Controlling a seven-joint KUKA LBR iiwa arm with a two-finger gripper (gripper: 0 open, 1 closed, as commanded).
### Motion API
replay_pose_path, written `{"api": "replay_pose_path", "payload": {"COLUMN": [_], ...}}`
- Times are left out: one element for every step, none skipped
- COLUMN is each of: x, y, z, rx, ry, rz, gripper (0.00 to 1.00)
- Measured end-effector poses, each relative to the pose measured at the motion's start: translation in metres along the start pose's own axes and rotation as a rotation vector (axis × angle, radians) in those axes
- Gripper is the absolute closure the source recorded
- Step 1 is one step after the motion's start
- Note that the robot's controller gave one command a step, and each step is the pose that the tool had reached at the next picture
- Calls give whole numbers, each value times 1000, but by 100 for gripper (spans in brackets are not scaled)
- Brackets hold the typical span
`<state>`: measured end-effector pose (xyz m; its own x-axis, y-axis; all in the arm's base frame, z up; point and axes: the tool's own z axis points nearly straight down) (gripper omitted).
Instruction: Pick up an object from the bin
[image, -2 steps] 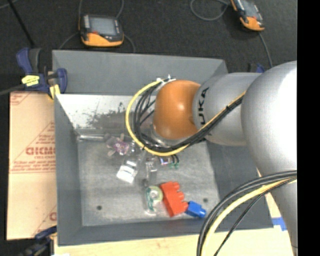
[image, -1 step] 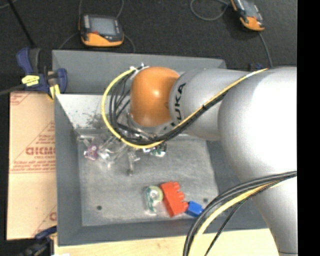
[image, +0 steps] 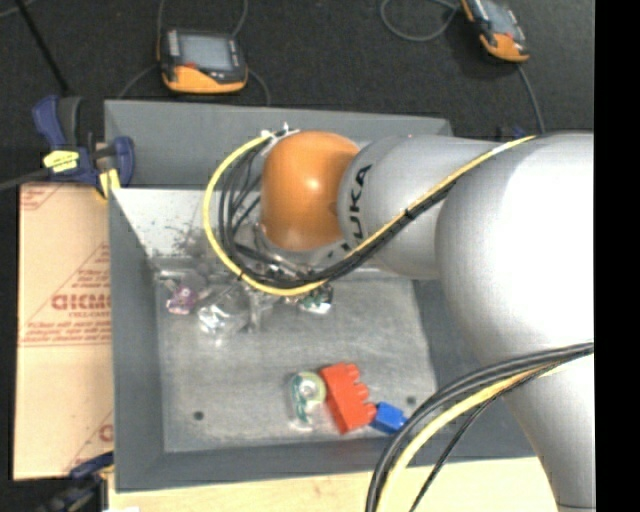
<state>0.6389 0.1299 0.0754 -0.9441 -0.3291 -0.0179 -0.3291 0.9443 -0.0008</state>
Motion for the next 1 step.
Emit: {"api": "replay_pose_path", "payload": {"x": [6], "y": [30], "z": [-163], "rx": [1], "ry": [8], "rz": [-42], "gripper": [100]}}
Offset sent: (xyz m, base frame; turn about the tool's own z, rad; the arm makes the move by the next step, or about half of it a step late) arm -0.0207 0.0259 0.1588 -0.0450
